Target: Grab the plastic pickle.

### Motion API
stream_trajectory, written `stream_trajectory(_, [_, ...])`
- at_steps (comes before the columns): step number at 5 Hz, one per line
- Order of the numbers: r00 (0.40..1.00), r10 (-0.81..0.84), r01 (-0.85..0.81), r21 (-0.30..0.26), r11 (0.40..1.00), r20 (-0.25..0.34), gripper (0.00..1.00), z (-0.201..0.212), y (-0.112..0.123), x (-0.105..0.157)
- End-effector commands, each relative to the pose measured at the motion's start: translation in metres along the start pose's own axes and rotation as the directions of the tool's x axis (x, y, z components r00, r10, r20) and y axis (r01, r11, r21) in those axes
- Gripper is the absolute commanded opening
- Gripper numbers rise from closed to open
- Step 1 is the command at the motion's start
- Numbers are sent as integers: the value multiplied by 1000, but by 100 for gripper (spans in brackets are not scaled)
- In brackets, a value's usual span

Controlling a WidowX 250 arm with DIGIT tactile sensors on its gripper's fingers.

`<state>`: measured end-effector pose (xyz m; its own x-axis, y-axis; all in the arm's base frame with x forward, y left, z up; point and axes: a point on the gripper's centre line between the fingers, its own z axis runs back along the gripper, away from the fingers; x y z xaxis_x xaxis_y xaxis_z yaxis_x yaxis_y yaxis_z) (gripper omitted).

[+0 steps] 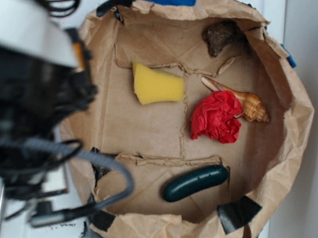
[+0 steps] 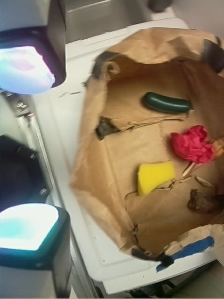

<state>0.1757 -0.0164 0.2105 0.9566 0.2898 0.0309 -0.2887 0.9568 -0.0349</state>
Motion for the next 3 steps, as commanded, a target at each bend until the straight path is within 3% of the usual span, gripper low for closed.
stream_trajectory(1, [970,179,-153,-161,975,162,100,0,-1,46])
stream_trajectory(2, [959,196,-149,-226,963,206,100,-6,-3,58])
stream_trajectory(3, [959,196,-149,-226,963,206,100,-6,-3,58])
